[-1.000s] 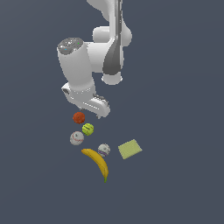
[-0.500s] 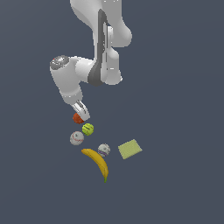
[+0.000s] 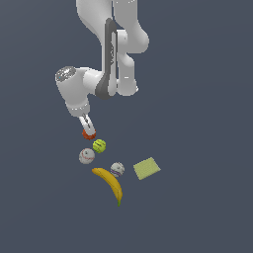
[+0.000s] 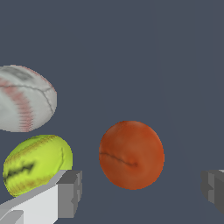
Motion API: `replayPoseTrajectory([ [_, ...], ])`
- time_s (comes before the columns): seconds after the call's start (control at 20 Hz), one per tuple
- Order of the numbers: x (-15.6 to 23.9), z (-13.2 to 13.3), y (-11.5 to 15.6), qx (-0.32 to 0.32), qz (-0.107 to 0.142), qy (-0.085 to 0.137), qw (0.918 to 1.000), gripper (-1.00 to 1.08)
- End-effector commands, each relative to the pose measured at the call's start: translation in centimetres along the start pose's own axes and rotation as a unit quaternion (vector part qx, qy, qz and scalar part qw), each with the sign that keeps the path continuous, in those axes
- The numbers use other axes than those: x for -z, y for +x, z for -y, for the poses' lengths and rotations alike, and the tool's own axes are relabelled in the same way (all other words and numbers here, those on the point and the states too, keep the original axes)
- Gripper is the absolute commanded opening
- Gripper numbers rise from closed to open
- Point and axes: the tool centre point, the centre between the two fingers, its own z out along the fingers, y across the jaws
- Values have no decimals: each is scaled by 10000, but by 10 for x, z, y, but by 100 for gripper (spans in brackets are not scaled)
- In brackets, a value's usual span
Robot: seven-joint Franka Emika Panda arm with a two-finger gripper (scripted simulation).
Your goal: Pick up a designated object from a clutter of objects.
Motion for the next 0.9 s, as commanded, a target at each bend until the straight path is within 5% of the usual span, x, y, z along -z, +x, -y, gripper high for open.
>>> replayPoseTrajectory([
  [0.0,0,0,0,3,-2,2,10000,100],
  [0.85,-47,-2,0,-33,-7,-1,10000,100],
])
